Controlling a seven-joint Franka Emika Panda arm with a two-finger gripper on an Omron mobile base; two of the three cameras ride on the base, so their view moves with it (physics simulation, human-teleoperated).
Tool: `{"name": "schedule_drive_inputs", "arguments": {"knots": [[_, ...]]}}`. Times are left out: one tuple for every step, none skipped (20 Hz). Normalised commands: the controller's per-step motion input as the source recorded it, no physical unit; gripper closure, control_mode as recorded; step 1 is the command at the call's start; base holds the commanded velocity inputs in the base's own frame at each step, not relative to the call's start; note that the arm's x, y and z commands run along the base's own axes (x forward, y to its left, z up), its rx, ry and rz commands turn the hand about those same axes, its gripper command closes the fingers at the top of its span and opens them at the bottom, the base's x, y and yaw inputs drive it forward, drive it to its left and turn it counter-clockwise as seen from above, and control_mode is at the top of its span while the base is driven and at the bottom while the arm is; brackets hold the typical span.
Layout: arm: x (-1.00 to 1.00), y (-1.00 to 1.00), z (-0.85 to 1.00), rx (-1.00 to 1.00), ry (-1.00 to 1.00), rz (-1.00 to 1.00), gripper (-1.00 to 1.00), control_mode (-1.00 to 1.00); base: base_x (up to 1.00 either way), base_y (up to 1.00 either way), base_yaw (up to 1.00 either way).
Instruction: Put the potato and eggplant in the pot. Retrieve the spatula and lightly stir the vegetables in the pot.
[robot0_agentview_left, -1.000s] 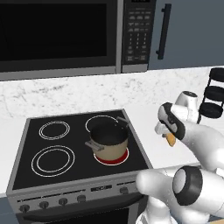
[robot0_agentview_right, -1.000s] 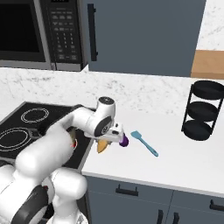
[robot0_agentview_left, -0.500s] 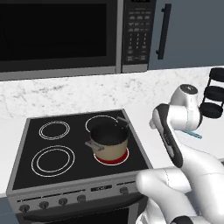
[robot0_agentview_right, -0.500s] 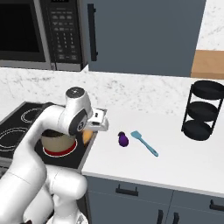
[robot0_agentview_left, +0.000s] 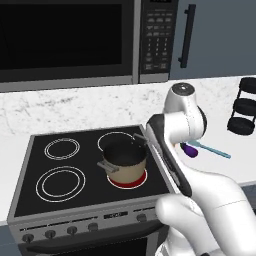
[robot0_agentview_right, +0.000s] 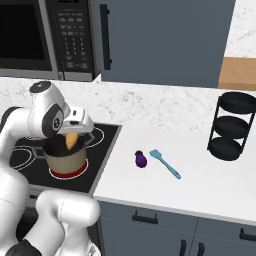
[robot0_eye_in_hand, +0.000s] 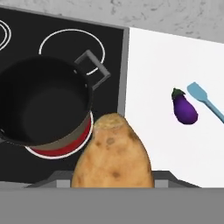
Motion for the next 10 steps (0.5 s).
{"name": "schedule_drive_inputs", "arguments": {"knots": [[0.0, 0.87, 0.0, 0.0, 0.0, 0.05, 1.0, -1.0, 0.0, 0.0, 0.0], [0.01, 0.82, -0.06, 0.0, 0.0, 0.06, 1.0, -1.0, 0.0, 0.0, 0.0], [0.0, 0.81, -0.18, 0.0, 0.0, 0.06, 1.0, -1.0, 0.0, 0.0, 0.0], [0.0, 0.75, -0.26, 0.0, 0.0, 0.07, 1.0, -1.0, 0.0, 0.0, 0.0], [0.0, 0.69, -0.36, 0.0, 0.0, 0.07, 1.0, -1.0, 0.0, 0.0, 0.0], [0.0, 0.64, -0.38, 0.0, 0.0, 0.07, 1.0, -1.0, 0.0, 0.0, 0.0], [0.0, 0.58, -0.39, 0.0, 0.0, 0.07, 1.0, -1.0, 0.0, 0.0, 0.0], [0.12, 0.57, -0.39, 0.0, 0.0, 0.06, 1.0, -1.0, 0.0, 0.0, 0.0], [0.15, 0.56, -0.39, 0.0, 0.0, 0.05, 1.0, -1.0, 0.0, 0.0, 0.0], [0.24, 0.51, -0.41, 0.0, 0.0, 0.04, 1.0, -1.0, 0.0, 0.0, 0.0]]}}
